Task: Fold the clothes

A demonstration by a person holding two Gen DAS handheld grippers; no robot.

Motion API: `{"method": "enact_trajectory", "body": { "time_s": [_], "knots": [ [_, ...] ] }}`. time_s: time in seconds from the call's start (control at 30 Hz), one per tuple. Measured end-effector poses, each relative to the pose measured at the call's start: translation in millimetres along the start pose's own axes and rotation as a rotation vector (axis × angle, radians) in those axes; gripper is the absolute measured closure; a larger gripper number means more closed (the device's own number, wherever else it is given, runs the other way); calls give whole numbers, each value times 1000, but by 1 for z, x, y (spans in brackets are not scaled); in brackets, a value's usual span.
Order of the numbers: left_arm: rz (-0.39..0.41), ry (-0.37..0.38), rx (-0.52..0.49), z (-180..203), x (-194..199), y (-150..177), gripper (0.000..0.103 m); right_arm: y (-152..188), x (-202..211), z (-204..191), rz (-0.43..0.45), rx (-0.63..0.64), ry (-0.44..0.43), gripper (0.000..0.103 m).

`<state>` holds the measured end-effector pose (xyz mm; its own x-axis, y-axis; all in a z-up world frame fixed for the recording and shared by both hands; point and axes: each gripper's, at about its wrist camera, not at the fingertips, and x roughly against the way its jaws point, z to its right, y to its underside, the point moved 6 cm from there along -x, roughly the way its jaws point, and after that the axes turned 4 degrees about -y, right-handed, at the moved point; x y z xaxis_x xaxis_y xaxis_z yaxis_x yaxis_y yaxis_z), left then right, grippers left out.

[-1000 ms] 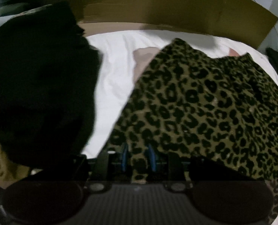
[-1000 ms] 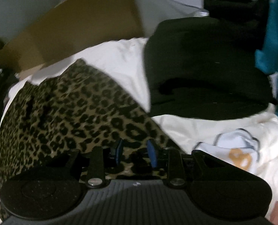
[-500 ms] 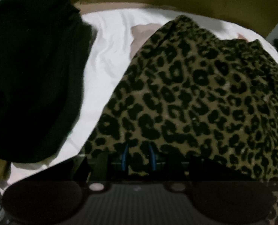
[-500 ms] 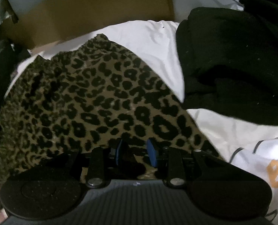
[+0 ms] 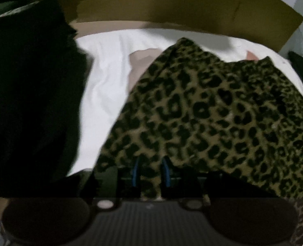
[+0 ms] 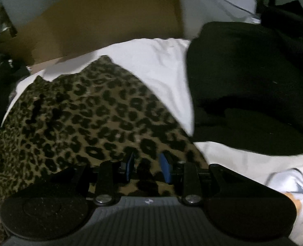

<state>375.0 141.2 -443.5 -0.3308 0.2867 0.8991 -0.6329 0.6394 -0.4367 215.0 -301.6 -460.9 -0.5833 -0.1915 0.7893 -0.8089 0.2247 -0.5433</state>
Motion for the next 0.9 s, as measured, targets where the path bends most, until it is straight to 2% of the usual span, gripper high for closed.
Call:
{"method": "enact_trajectory", "body": {
  "time_s": [0.2, 0.43, 0.57, 0.7, 0.83, 0.9],
  "knots": [
    [-3, 20, 4, 25, -23, -9, 77, 5, -24, -30, -44, 58, -36, 68],
    [12, 8, 18, 25, -46, -21, 77, -5, -41, -29, -42, 79, -19, 68],
    [21, -18, 48, 15, -49, -32, 77, -11, -51, -28, -40, 90, -9, 68],
    [24, -76, 71, 4, -52, -41, 76, -21, -57, -21, -26, 96, 19, 69],
    [16, -115, 88, -3, -51, -47, 88, -32, -61, -13, -21, 110, 66, 75],
    [12, -135, 97, -6, -51, -51, 90, -36, -60, -10, -32, 134, 107, 88]
  ]
}}
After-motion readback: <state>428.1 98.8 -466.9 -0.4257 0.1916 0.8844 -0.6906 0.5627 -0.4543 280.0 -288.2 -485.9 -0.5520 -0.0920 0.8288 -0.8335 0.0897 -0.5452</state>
